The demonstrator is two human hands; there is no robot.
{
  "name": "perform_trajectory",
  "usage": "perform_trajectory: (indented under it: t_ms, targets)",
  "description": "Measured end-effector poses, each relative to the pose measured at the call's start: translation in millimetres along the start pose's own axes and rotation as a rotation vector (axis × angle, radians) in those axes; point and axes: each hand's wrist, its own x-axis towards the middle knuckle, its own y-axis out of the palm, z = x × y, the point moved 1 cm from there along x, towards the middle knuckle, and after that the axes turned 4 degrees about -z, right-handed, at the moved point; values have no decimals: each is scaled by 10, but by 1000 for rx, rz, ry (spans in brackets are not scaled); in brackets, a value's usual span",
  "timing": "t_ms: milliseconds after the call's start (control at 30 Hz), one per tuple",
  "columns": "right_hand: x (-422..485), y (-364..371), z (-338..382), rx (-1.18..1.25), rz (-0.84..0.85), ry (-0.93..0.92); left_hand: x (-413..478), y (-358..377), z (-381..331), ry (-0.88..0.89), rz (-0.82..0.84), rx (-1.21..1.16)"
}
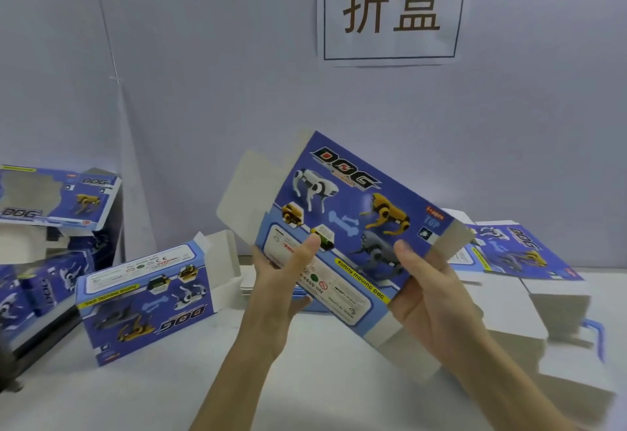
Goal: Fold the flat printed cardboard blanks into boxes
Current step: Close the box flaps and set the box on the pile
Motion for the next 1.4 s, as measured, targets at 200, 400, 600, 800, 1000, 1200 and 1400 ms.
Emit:
perform_trajectory:
  t_ms: [200,400,600,800,1000,1200,1400]
  targets:
    - [-93,0,-123,22,192,180,-41,92,-28,125,-55,-62]
    - [-197,9,-210,-218,48,185,-51,66,-107,354,-111,-140]
    - [-398,-140,250,-1153,-77,77,14,-129,-160,422,-159,80]
    - [-212,-65,517,-1048,-28,-183,1,-214,-242,283,122,136]
    - [-36,-71,270,-791,81,4,-40,-198,-183,213,196,47]
    - [37,-274,243,-807,-123,-26,-23,-199,-123,85,233,-28]
    - [-8,-334,191,-765,-68,45,8,-276,-74,38,226,-42]
